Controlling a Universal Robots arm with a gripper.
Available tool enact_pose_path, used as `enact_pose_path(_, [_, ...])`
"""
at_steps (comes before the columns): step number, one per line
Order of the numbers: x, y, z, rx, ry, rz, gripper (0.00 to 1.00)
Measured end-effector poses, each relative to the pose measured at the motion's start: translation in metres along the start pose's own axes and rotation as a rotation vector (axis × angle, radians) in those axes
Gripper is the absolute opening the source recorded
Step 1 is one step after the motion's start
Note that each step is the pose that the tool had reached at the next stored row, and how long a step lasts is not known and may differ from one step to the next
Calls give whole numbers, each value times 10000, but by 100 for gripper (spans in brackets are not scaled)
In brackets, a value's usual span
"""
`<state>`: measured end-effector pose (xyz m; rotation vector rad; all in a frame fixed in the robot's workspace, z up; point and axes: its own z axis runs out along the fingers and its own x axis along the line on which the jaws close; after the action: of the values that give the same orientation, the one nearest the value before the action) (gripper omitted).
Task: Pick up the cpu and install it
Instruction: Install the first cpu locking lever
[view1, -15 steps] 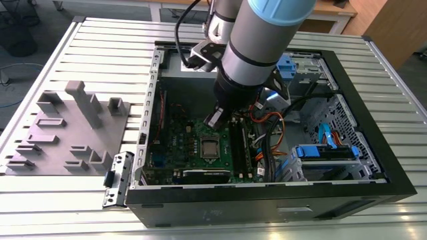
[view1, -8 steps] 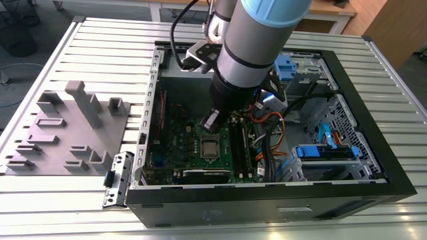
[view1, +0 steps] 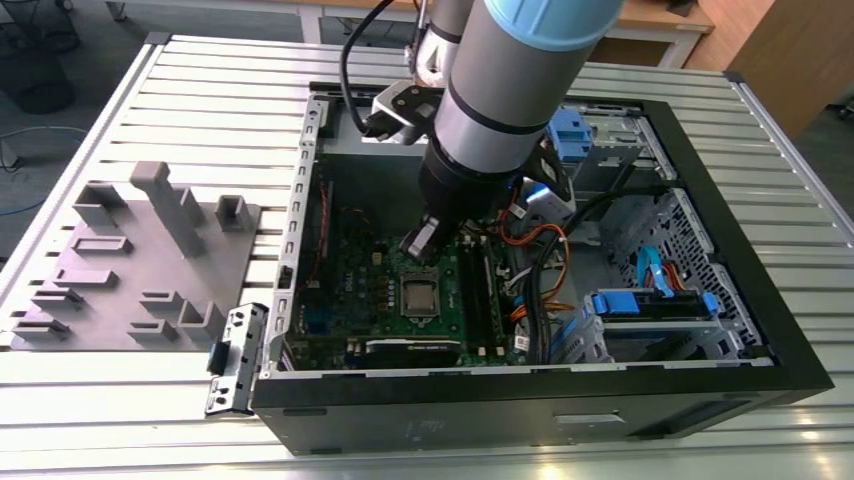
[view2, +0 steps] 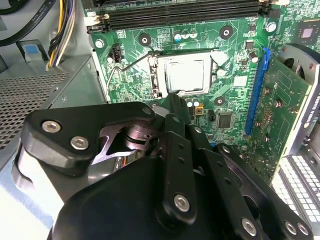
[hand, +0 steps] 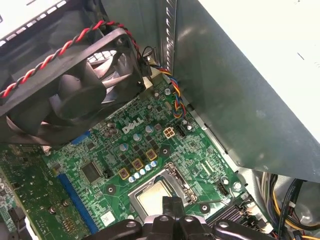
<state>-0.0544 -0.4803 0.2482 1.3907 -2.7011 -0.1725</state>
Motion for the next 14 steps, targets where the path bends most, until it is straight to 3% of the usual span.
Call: enact_pose_path(14, [-3,9,-41,-1,2,0,11])
